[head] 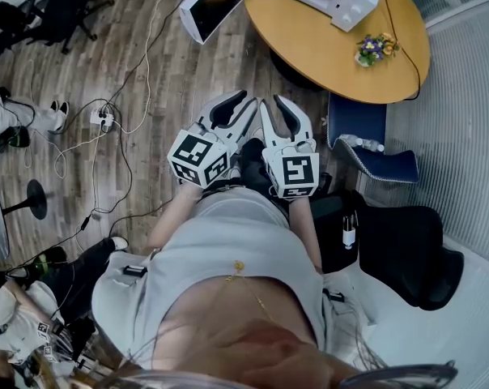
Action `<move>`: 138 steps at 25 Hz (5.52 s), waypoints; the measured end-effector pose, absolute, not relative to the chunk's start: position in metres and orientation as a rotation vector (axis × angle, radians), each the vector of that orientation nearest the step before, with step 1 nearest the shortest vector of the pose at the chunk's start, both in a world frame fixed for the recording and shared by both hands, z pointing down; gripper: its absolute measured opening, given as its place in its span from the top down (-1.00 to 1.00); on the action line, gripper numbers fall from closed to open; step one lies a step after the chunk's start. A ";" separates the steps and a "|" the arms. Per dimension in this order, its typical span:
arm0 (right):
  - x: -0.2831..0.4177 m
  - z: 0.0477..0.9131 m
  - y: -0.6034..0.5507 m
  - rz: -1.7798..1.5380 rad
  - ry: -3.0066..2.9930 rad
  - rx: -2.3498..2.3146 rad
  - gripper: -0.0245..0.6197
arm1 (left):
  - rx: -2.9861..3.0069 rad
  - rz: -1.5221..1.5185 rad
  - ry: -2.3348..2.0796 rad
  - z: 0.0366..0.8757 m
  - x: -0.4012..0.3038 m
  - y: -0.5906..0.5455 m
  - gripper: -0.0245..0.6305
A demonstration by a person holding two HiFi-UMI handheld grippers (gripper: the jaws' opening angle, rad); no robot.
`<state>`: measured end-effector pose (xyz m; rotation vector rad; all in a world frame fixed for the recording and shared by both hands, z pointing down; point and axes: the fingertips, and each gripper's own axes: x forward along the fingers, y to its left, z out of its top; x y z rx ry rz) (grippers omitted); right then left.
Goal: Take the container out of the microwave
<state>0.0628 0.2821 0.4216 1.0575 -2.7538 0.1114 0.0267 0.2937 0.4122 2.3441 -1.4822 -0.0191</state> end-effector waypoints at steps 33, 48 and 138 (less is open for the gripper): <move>0.063 0.405 0.110 0.059 -2.786 0.993 0.71 | 2.288 -0.031 -1.592 0.399 0.025 0.128 0.61; 0.059 0.403 0.076 0.055 -2.784 1.089 0.80 | 2.333 -0.060 -1.531 0.397 0.022 0.089 0.61; 0.064 0.418 -0.130 0.175 -2.685 1.254 0.59 | 2.383 -0.018 -1.333 0.413 0.016 -0.115 0.61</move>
